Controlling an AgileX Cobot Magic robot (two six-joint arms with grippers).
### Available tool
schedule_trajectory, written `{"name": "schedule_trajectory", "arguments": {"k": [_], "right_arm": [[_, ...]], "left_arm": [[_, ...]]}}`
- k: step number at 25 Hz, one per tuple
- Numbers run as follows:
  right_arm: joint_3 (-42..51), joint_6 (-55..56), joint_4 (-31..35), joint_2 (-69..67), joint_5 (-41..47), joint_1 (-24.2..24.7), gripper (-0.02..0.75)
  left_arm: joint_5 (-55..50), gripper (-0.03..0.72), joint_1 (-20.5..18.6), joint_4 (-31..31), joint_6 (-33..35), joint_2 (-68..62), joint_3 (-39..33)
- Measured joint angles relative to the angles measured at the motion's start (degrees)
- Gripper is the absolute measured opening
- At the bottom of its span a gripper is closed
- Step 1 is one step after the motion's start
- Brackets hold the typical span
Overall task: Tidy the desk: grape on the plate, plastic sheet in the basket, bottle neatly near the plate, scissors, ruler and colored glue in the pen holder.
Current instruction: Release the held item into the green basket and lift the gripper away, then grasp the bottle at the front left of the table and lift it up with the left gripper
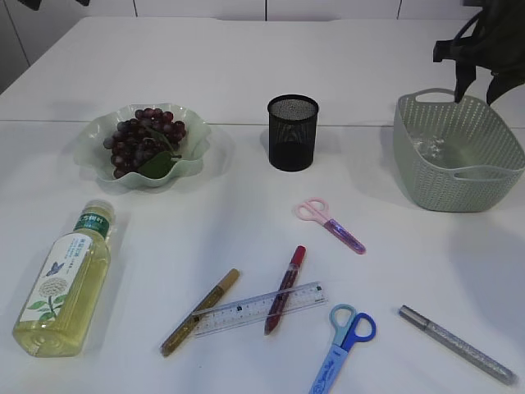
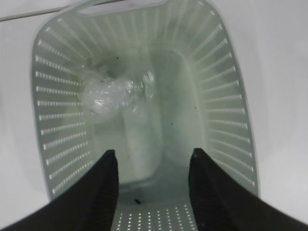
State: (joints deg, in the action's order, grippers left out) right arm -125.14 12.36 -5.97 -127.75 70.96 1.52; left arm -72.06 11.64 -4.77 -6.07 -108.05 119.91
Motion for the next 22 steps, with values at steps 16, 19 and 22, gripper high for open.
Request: {"name": "schedule_trajectory", "arguments": {"k": [16, 19, 22], "right_arm": [[3.1, -1.4, 6.7, 10.3, 0.3, 0.0, 0.396], [7.2, -2.0, 7.9, 13.5, 0.4, 0.0, 0.396], [12.4, -2.6, 8.2, 17.4, 0.4, 0.0, 0.396]], "left_arm": [[-0.3, 0.480, 0.0, -2.4, 0.1, 10.0, 0.0], [-0.4, 0.495, 0.0, -2.4, 0.1, 11.2, 0.0], [-0.5, 0.483, 0.0, -2.5, 0.1, 13.0, -0.9]]}}
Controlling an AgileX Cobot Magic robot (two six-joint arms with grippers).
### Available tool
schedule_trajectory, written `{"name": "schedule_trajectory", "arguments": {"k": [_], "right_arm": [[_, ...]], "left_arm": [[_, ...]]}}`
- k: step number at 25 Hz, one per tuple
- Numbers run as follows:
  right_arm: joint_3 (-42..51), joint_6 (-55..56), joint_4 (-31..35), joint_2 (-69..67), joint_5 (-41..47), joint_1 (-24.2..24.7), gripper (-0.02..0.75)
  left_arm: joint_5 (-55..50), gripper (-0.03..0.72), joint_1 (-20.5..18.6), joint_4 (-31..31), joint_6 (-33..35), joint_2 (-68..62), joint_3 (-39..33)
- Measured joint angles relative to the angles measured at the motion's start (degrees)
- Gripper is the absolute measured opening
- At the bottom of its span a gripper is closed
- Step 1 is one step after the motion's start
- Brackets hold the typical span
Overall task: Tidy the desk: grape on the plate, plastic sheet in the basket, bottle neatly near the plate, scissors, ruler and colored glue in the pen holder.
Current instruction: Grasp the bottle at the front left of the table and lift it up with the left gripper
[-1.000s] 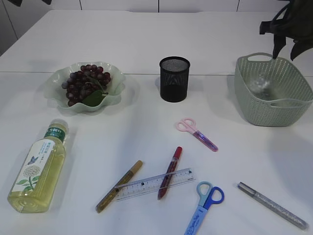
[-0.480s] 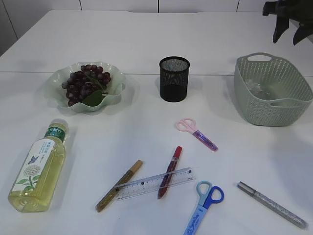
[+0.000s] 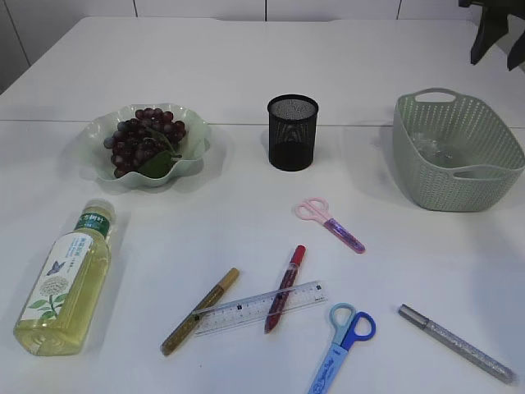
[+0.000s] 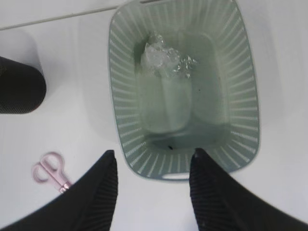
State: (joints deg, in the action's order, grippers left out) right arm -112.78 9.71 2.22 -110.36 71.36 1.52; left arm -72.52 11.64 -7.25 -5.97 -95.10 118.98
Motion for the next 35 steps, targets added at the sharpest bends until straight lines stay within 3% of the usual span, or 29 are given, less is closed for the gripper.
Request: {"name": "schedule_trajectory", "arguments": {"k": [6, 11, 19, 24, 35], "right_arm": [[10.7, -0.7, 1.9, 9.7, 0.0, 0.0, 0.396], [21.2, -1.6, 7.6, 19.2, 0.0, 0.0, 0.396], [38.5, -3.4, 8.2, 31.7, 0.0, 0.0, 0.396], [41.2, -5.1, 8.2, 34.8, 0.0, -0.1, 0.396], [41.5, -6.7, 8.2, 35.4, 0.0, -0.7, 0.396]], "left_arm": [[0.0, 0.490, 0.0, -0.1, -0.1, 5.3, -10.7], [0.0, 0.481, 0.0, -0.1, -0.5, 9.3, -18.8], [0.0, 0.500, 0.1, 1.1, -1.8, 11.6, -25.5], [0.1, 0.508, 1.2, 1.4, -5.7, 11.5, -29.2], [1.1, 0.510, 3.0, 5.9, -7.1, 1.2, -30.1]]}}
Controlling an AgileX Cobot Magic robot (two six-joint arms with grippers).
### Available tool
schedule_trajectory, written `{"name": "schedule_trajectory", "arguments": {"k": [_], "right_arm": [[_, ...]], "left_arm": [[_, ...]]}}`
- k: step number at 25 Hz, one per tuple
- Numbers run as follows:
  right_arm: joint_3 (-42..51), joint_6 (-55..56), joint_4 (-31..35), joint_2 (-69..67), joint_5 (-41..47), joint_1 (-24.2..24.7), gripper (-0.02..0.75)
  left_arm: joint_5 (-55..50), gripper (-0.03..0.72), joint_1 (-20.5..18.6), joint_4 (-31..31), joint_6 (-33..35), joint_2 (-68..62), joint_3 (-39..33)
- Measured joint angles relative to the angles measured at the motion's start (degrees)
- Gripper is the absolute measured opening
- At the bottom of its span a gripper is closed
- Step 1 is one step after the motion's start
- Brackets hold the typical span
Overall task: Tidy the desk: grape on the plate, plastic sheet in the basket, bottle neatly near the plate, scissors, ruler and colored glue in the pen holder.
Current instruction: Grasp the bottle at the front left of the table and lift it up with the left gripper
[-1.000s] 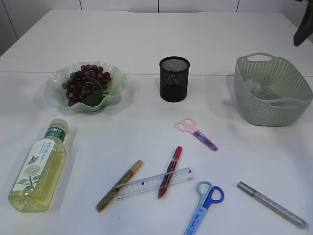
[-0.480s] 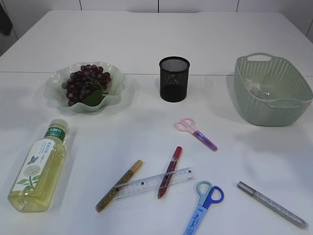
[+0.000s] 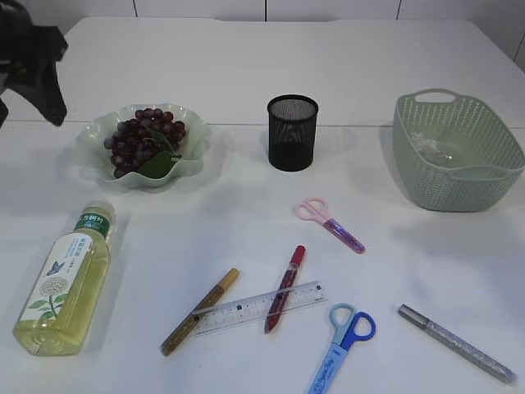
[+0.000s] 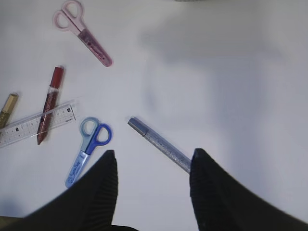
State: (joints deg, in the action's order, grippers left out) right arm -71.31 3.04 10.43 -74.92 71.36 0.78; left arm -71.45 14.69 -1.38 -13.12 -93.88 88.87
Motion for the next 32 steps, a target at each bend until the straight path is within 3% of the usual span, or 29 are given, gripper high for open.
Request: {"name": "schedule_trajectory", "arguments": {"k": [5, 10, 32], "right_arm": [[0.0, -0.5, 0.0, 0.0, 0.0, 0.0, 0.396], [0.0, -0.6, 0.0, 0.0, 0.0, 0.0, 0.396], [0.0, -0.7, 0.0, 0.0, 0.0, -0.1, 0.396]], "left_arm": [[0.4, 0.518, 0.0, 0.8, -0.5, -4.3, -4.9], [0.7, 0.580, 0.0, 1.9, -2.6, -8.0, -9.8], [4.2, 0.596, -0.1, -0.6, -5.7, -18.2, -10.2]]}}
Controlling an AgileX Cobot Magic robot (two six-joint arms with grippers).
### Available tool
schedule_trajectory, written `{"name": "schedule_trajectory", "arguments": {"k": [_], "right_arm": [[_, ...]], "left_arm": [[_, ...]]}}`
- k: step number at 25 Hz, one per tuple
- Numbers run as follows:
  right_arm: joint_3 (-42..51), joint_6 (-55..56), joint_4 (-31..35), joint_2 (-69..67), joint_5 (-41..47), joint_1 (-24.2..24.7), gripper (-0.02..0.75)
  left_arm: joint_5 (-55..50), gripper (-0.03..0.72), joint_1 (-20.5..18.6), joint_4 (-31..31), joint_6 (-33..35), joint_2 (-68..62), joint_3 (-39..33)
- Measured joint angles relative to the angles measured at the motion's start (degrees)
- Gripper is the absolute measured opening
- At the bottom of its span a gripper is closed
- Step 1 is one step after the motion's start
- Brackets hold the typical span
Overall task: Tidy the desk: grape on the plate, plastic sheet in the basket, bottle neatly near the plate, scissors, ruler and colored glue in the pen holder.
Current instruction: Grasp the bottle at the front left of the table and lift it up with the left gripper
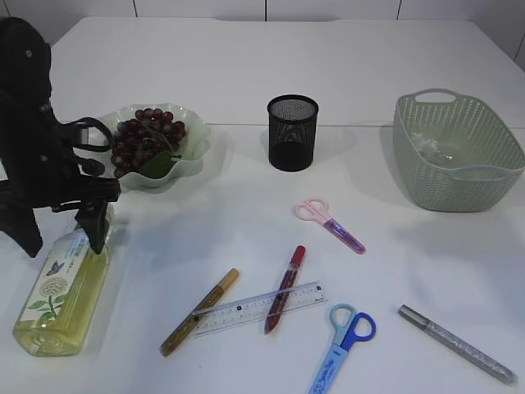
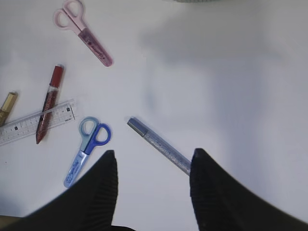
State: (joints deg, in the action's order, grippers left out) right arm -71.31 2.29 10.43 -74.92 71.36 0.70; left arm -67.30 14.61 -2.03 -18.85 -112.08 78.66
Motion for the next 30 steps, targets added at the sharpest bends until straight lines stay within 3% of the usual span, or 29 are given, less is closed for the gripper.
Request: {"name": "schedule_trajectory", "arguments": {"k": [19, 30], "right_arm": [[0.0, 0.0, 0.0, 0.0, 0.0, 0.0, 0.397], [0.0, 0.0, 0.0, 0.0, 0.0, 0.0, 0.398]], "left_arm": [[4.8, 0.594, -1.6, 0.5, -2.0, -2.6, 0.0], [3.8, 0.594, -2.3, -4.1, -0.4, -5.8, 0.1]]}}
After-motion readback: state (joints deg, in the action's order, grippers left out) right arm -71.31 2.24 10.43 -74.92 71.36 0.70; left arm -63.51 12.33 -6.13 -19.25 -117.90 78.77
